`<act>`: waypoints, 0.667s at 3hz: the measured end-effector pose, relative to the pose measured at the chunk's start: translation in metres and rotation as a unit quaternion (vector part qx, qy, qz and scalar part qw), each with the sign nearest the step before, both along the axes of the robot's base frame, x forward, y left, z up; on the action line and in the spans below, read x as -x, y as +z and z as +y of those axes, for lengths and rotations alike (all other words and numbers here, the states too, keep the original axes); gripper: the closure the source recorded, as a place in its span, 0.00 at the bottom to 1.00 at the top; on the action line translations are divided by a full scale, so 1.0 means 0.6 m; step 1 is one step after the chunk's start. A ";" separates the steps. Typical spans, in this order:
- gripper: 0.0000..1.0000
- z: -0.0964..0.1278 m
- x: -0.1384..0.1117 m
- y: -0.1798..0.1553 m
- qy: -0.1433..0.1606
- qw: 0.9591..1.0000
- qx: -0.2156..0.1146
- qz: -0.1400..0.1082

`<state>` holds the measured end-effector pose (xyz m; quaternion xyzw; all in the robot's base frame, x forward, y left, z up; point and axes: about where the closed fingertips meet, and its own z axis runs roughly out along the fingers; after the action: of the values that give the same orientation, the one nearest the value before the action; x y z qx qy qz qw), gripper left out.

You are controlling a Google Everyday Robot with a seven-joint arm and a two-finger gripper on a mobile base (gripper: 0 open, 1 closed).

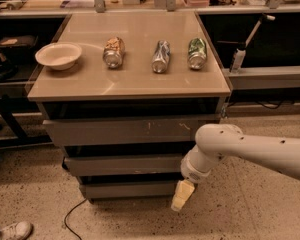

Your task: Open bottom drawer

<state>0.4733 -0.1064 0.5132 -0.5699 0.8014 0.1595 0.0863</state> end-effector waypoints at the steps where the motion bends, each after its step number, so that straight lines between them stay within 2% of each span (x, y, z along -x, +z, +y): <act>1: 0.00 0.000 0.000 0.000 0.000 1.000 0.000 0.000; 2: 0.00 0.021 0.006 -0.061 0.001 1.000 -0.006 0.008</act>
Offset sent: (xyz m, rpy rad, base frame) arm -0.0073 0.0325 -0.0935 0.0321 0.0383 0.0021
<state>0.4696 -0.0936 0.4767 -0.5689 0.8005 0.1694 0.0828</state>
